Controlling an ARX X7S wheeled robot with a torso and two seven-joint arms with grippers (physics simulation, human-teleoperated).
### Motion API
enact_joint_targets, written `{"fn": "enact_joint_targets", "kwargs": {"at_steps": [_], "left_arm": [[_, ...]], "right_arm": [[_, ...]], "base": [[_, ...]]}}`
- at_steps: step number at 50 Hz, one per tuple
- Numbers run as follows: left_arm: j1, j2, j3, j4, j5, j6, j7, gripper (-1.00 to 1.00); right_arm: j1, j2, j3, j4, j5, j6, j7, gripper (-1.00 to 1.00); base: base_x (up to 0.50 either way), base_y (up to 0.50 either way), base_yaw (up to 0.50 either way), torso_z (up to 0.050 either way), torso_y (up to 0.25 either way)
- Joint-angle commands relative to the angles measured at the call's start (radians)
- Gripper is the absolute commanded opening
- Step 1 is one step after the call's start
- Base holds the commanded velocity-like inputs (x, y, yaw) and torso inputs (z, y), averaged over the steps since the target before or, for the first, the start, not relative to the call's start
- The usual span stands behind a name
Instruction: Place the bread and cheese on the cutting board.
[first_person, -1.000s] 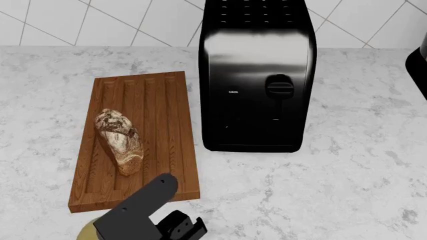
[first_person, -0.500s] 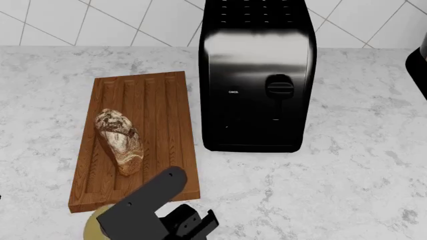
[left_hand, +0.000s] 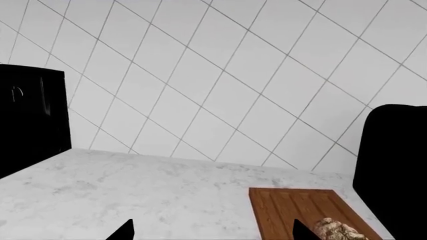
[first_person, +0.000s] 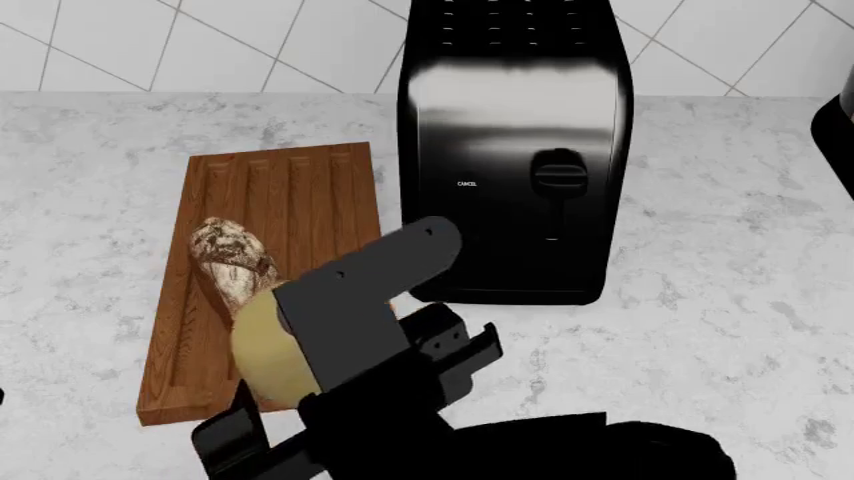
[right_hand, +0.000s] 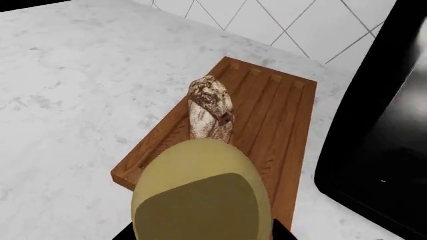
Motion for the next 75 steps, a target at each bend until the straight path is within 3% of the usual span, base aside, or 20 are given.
{"fn": "enact_joint_targets", "kwargs": {"at_steps": [1, 34, 68, 69, 75], "left_arm": [[0.002, -0.002, 0.013, -0.004, 0.004, 0.007, -0.002, 1.00], [0.018, -0.020, 0.004, -0.010, -0.003, 0.028, -0.010, 1.00], [0.031, -0.030, 0.023, -0.026, 0.011, 0.056, -0.008, 1.00], [0.030, -0.031, 0.022, -0.025, 0.008, 0.054, -0.010, 1.00], [0.025, -0.032, 0.021, -0.020, -0.003, 0.047, -0.019, 1.00]], "right_arm": [[0.005, 0.031, 0.036, 0.090, -0.026, -0.006, -0.036, -1.00], [-0.039, -0.112, -0.024, 0.433, -0.124, 0.000, -0.255, -1.00], [-0.090, -0.127, -0.031, 0.448, -0.119, -0.005, -0.280, -1.00], [-0.090, -0.125, -0.032, 0.446, -0.122, -0.005, -0.277, 1.00], [-0.081, -0.120, -0.025, 0.434, -0.115, 0.000, -0.267, 1.00]], "base": [[0.00, 0.00, 0.00, 0.000, 0.000], [0.00, 0.00, 0.00, 0.000, 0.000], [0.00, 0.00, 0.00, 0.000, 0.000], [0.00, 0.00, 0.00, 0.000, 0.000], [0.00, 0.00, 0.00, 0.000, 0.000]]}}
